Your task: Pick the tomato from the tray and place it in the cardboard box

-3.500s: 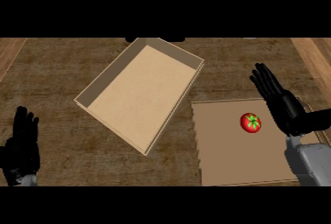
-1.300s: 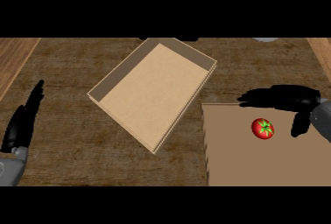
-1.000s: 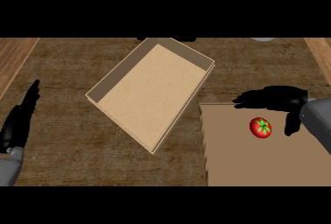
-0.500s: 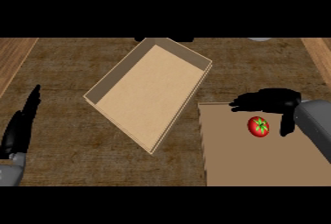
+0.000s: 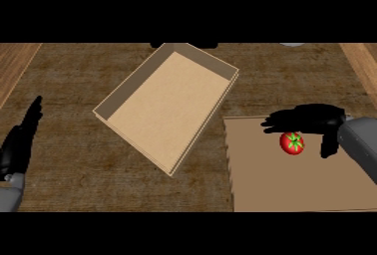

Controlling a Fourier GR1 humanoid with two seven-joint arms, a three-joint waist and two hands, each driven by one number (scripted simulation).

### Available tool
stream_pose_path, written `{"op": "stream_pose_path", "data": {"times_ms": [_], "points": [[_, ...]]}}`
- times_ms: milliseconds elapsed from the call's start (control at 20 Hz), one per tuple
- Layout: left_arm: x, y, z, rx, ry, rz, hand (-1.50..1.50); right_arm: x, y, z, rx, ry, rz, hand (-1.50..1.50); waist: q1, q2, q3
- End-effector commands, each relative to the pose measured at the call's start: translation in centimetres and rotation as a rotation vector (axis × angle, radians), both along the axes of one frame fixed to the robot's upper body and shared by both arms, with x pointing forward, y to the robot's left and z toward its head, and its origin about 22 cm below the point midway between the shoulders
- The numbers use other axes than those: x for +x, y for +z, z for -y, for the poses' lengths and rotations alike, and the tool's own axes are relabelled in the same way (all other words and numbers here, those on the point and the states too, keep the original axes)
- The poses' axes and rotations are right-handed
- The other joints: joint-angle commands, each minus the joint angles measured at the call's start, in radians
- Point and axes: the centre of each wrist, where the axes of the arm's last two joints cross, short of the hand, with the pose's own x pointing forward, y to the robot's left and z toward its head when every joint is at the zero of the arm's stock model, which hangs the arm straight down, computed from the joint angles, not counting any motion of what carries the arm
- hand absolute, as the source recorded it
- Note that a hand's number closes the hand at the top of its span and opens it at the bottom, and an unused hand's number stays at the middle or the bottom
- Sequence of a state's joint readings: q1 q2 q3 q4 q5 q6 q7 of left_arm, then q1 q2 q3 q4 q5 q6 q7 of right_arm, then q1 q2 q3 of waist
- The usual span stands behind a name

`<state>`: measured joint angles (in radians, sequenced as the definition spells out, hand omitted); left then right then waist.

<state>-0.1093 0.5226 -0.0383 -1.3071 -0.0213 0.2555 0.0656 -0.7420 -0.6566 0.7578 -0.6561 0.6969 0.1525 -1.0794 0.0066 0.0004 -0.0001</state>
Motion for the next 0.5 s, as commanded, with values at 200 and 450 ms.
{"op": "stream_pose_path", "data": {"times_ms": [200, 450], "points": [[1.1, 1.0, -0.8, 0.005, 0.016, 0.026, 0.00, -1.0, -1.2, 1.1, -0.065, 0.076, -0.076, -1.50, -0.004, 0.002, 0.000], [-0.8, 0.2, -0.9, -0.004, 0.006, -0.005, 0.00, -0.8, -2.2, -1.3, -0.072, 0.042, -0.064, -1.50, 0.000, -0.001, 0.000]]}}
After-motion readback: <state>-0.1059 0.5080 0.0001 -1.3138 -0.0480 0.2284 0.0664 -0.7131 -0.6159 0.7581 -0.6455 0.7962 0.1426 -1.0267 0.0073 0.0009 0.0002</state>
